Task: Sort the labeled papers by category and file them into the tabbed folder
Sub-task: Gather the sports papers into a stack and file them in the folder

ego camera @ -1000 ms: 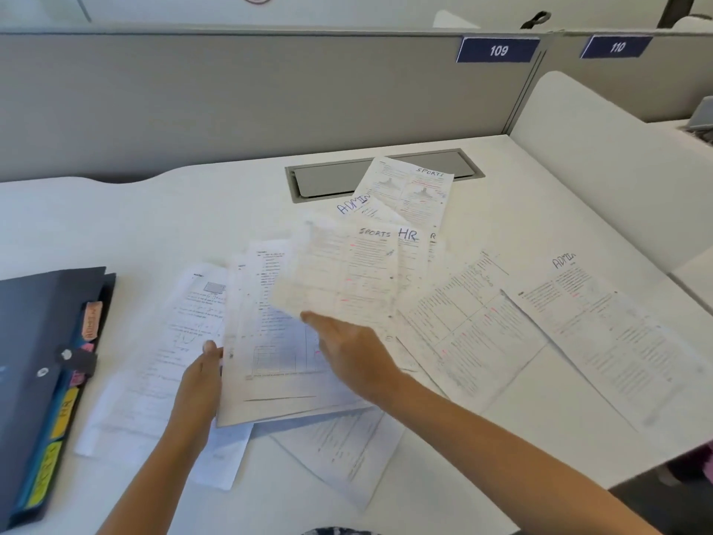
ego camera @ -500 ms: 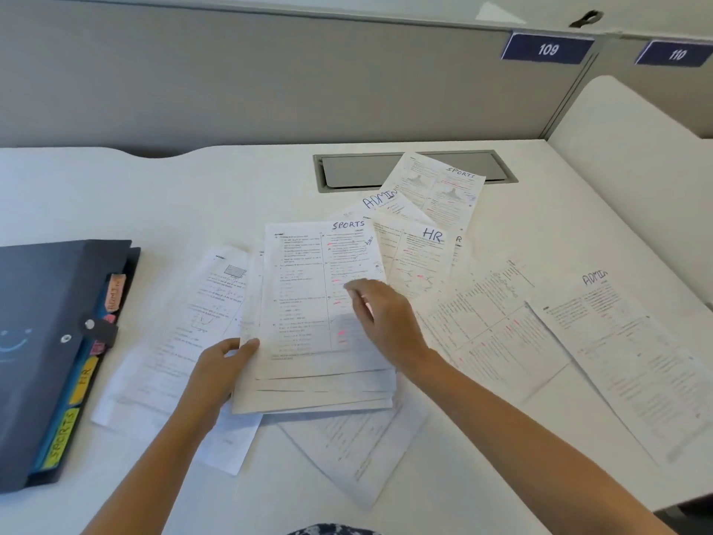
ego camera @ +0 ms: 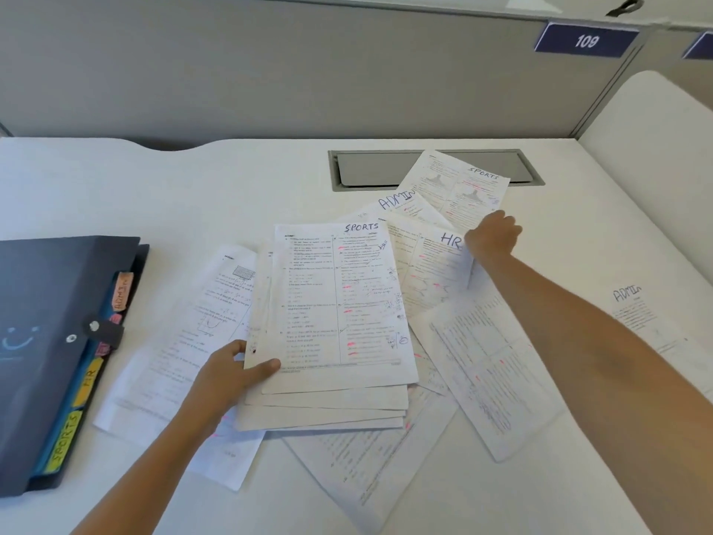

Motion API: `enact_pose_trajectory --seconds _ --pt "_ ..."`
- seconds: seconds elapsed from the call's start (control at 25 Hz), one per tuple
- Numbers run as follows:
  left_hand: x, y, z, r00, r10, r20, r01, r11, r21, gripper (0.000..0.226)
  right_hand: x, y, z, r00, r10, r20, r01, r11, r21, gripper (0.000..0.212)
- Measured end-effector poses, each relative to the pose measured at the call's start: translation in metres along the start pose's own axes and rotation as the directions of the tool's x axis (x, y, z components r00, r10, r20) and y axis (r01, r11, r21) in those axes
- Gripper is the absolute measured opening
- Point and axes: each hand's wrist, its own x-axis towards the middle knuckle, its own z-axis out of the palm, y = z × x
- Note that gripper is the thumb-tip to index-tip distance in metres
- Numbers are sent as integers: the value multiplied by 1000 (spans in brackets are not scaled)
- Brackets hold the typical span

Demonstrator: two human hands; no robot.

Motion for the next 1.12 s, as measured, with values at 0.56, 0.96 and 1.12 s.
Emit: enact_pose_trajectory --seconds 0.56,0.96,1.12 --pt "-1 0 5 999 -10 -47 6 996 -87 25 34 -7 10 988 129 -80 -110 972 209 34" --pt "-3 -8 -2 996 -13 85 29 983 -181 31 -37 -30 -65 671 -264 -693 605 735 307 12" --pt "-4 -11 -3 995 6 100 13 982 -186 29 -93 -35 -95 553 -317 -771 731 629 266 10"
